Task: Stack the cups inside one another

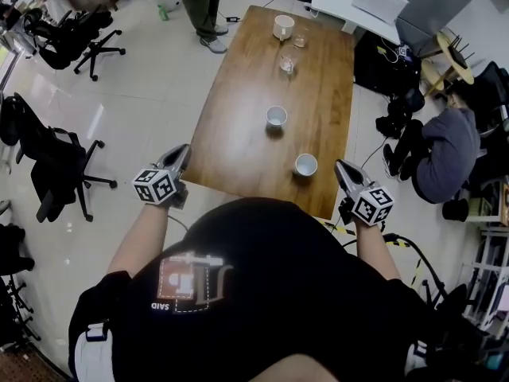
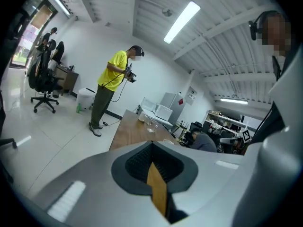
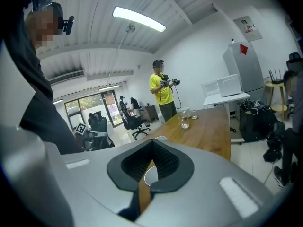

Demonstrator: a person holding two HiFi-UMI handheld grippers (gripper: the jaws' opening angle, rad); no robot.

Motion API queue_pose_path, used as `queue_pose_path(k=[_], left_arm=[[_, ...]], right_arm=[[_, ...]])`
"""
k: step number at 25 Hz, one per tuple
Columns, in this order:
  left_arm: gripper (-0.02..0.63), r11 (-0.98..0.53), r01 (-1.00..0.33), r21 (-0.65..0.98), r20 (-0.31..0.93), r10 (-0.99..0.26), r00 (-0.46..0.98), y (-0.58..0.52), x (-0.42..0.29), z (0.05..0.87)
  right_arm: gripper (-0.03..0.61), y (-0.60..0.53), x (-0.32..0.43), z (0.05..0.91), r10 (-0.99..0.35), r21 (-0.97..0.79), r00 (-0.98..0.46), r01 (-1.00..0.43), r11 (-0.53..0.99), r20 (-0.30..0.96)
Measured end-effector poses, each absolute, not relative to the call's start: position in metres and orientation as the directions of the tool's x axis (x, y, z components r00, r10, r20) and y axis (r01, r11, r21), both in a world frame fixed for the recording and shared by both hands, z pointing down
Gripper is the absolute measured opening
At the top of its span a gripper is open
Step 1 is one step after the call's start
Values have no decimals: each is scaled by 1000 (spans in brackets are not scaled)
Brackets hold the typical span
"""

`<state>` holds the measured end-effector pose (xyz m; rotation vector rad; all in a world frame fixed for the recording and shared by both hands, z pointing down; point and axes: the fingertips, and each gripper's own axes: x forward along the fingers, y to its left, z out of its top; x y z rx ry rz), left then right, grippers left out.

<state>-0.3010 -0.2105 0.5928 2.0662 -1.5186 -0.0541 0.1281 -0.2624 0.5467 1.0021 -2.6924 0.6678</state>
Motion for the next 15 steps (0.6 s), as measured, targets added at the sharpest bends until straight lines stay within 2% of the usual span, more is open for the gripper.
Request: queue_pose_path(k=[9,12,15], left_arm=[[2,-298,-850,434,258,-863,434,-228,-276,566],[2,-463,-818,341,234,-801,551,-247,-240,539],[4,-675,-725,141,253,-683,685,-269,-180,506]], right_arm=[[14,-262,143,542,-597,-338,-735,-678,653,322],[14,-260,149,538,-610,-330,-725,-688,646,319],[14,-255,158,532,-634,-322,-710,-704,633,308]])
